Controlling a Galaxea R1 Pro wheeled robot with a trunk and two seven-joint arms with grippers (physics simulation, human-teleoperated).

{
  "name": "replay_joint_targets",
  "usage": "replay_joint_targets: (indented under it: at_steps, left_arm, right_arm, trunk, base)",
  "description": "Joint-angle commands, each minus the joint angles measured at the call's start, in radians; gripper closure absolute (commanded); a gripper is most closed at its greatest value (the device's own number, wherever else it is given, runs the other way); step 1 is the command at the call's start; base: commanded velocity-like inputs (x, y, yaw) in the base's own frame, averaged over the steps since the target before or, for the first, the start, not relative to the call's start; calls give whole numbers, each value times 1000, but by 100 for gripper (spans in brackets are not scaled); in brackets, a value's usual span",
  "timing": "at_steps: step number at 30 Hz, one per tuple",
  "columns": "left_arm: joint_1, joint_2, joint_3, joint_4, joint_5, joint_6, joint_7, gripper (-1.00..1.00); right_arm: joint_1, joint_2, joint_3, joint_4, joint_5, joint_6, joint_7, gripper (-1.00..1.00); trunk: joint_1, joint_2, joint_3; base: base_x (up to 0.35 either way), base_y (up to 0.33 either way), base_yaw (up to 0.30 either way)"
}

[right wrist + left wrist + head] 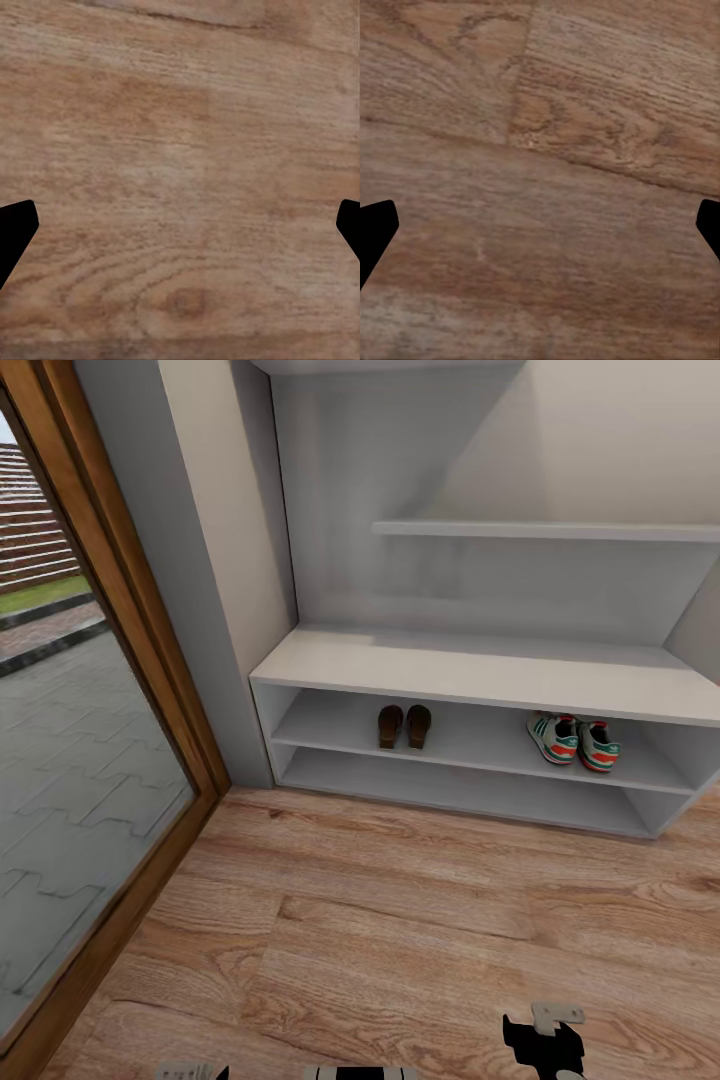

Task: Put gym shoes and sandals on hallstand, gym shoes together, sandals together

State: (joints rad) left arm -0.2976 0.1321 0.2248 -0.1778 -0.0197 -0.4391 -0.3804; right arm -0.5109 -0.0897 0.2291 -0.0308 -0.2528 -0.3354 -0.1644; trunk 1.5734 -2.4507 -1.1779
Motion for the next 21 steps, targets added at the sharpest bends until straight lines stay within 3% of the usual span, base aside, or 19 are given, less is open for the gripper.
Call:
replay_joint_targets:
  at_steps: [1, 4, 11, 21]
  left_arm:
    - [0, 0, 9, 1, -2, -1, -8, -100]
    - [0, 0, 11, 1, -3, -1, -8, -100]
    - [0, 1, 17, 1, -3, -1, -7, -100]
    - [0, 1, 59, 4, -3, -1, -7, -100]
  right_arm:
    - [0, 0, 8, 1, -8, -3, -3, -100]
    - [0, 0, 8, 1, -9, -4, -3, -100]
    - [1, 2, 8, 2, -11, -4, -4, -100]
    - [2, 4, 7, 3, -12, -4, -4, -100]
  trunk:
    - [0, 0, -1]
    - [0, 0, -1]
    - [-27, 49, 21]
    - [-65, 119, 54]
  base:
    - [0, 0, 0]
    - [0, 0, 0]
    - [0, 0, 0]
    - [0, 0, -38]
